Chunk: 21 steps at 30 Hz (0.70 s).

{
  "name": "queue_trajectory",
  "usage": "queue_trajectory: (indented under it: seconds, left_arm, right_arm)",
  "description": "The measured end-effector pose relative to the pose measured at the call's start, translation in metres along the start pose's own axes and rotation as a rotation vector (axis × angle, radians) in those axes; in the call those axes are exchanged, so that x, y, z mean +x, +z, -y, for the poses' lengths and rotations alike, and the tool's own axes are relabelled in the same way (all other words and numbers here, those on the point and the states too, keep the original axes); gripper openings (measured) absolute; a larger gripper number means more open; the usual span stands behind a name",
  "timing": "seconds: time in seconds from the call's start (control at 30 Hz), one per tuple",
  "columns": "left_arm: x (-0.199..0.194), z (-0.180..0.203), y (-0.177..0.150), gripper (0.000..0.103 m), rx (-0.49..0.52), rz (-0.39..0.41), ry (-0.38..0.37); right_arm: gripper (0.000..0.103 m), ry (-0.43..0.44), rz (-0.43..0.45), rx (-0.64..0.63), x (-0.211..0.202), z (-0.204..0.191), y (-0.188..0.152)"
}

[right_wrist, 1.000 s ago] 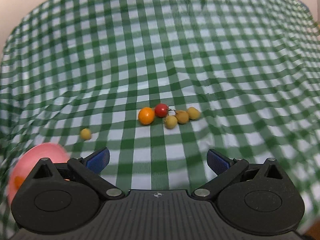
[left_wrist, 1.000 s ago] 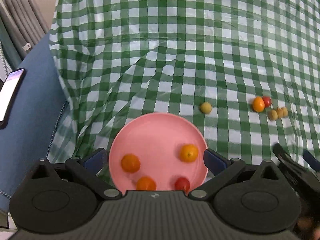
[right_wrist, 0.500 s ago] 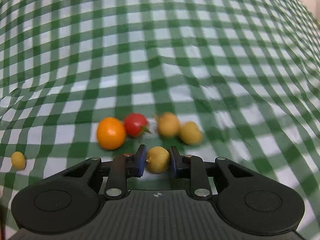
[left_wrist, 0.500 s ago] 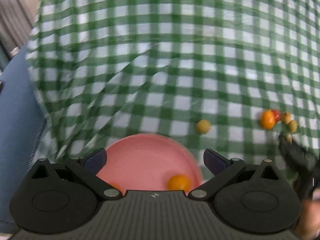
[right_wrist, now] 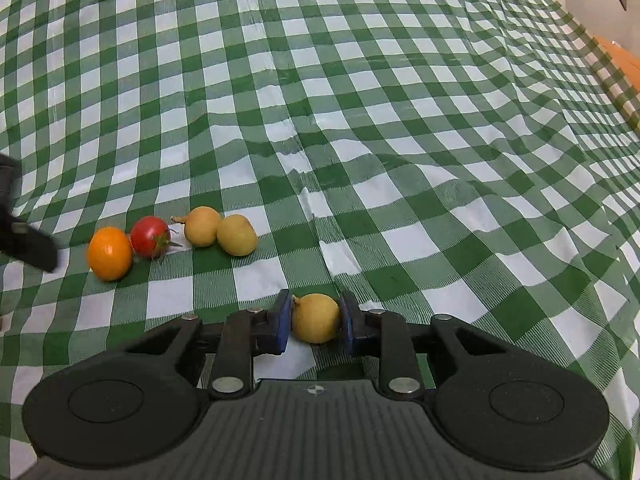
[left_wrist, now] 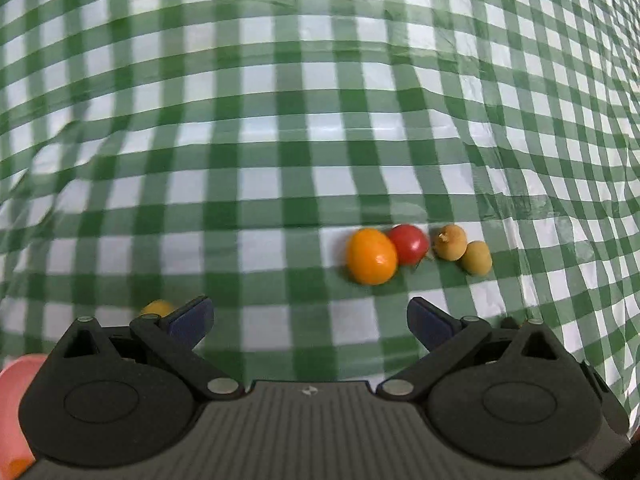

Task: Organize fruits
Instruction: 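Grasp a small orange with the left tool while the right tool grasps a yellow fruit, then carry the orange in the left tool to the pink plate while the right tool carries the yellow fruit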

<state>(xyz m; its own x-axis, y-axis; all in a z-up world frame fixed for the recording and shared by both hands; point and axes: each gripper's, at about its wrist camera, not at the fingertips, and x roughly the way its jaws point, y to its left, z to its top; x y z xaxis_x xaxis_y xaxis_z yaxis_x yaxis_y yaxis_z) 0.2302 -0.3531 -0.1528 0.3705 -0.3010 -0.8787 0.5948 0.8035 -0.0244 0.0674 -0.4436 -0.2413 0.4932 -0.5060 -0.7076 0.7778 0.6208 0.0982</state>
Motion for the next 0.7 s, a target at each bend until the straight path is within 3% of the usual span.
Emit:
queue_trajectory:
  seconds: [0.1,0.27,0.47,0.5,0.6,0.7]
  left_arm:
    - [0.023,0.001,0.008,0.103,-0.003,-0.034,-0.015]
    - [0.045,0.000,0.022,0.102,-0.017,-0.082,-0.112]
    - [0.063,-0.007,0.042,0.099,-0.088,-0.094,-0.117]
    - [0.063,-0.011,0.044,0.092,-0.104,-0.099,-0.128]
    - [0.055,-0.019,0.049,0.040,-0.160,-0.144,-0.245]
    - [0.052,-0.024,0.047,0.038,-0.239,-0.205,-0.232]
  right_arm:
    - [0.027,-0.005,0.006,0.001,0.005,-0.002,0.005]
    - [0.027,-0.009,0.013,0.006,0.007,-0.002,0.006]
    - [0.028,-0.011,0.020,-0.006,0.009,-0.005,0.005]
    - [0.028,-0.011,0.021,-0.005,0.009,-0.006,0.004]
    - [0.027,-0.009,0.019,0.005,0.009,-0.005,0.005]
    - [0.027,0.014,0.014,0.067,0.010,0.000,0.007]
